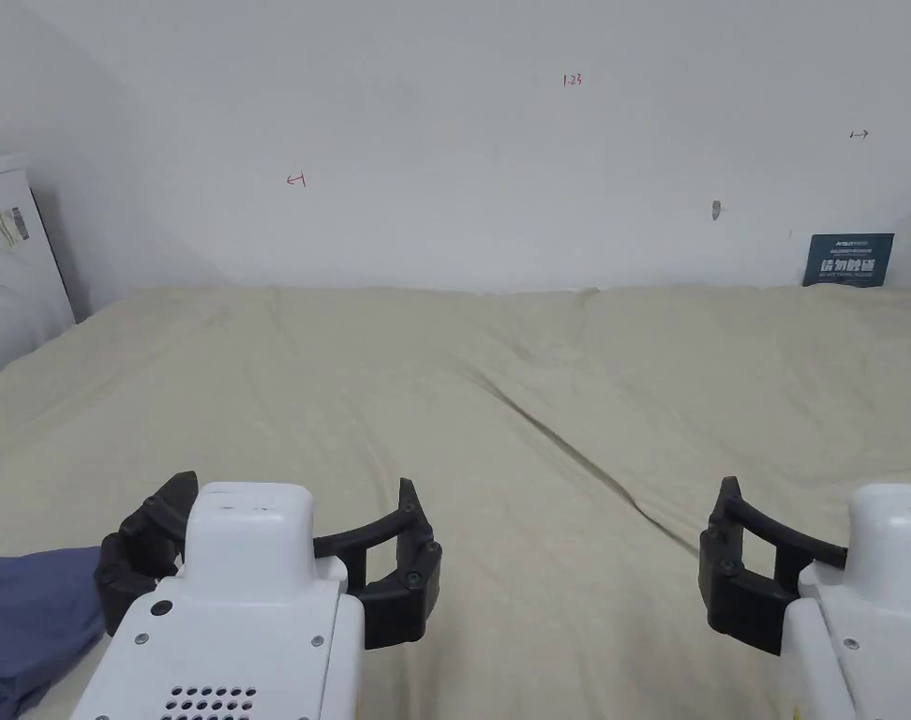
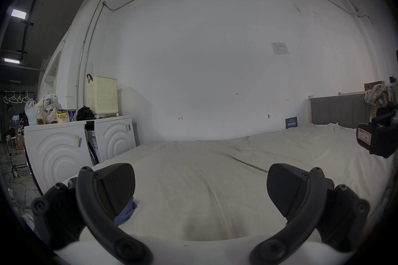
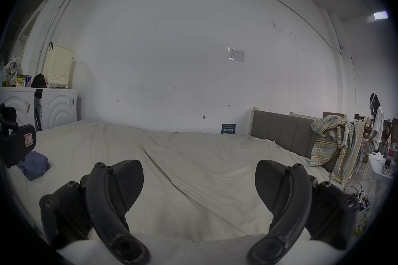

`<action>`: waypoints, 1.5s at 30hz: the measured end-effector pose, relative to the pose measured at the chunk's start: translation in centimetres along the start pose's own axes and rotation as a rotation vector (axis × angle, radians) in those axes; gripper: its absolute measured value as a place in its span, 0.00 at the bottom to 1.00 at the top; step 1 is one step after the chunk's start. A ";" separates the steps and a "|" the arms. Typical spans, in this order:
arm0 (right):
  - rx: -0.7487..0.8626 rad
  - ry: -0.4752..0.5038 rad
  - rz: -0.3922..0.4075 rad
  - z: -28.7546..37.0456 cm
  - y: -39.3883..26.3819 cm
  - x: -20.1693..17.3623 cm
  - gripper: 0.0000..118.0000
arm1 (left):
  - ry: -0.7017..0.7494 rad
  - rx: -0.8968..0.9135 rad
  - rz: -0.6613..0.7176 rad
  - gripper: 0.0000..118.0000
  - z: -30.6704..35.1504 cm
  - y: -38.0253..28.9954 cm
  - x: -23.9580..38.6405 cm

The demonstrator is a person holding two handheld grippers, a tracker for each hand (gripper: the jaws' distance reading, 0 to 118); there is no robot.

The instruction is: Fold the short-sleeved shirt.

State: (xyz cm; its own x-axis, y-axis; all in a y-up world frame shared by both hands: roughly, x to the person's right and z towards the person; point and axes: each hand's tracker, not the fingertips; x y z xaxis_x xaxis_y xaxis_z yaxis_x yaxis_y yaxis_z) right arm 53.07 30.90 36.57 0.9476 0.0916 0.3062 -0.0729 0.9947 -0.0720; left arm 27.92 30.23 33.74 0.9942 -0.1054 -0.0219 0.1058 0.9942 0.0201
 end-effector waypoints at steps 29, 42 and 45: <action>-0.151 -0.004 0.038 -0.5 0.1 -1.5 0.91 | -0.012 -0.055 0.004 1.00 -0.7 -1.1 0.4; -0.297 -0.038 0.164 -1.8 0.1 -2.6 0.91 | -0.015 -0.080 0.009 1.00 -0.9 -1.6 0.4; -0.321 0.043 0.118 -1.6 -0.2 -2.6 0.91 | -0.022 -0.090 0.017 1.00 -1.0 -1.8 0.4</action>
State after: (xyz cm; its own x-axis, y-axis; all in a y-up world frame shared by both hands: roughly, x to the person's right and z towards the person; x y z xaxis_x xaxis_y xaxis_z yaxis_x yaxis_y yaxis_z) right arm 51.10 30.38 34.24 0.9514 0.1959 0.2378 -0.0873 0.9117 -0.4015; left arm 28.15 28.42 32.71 0.9961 -0.0879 -0.0004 0.0876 0.9937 -0.0695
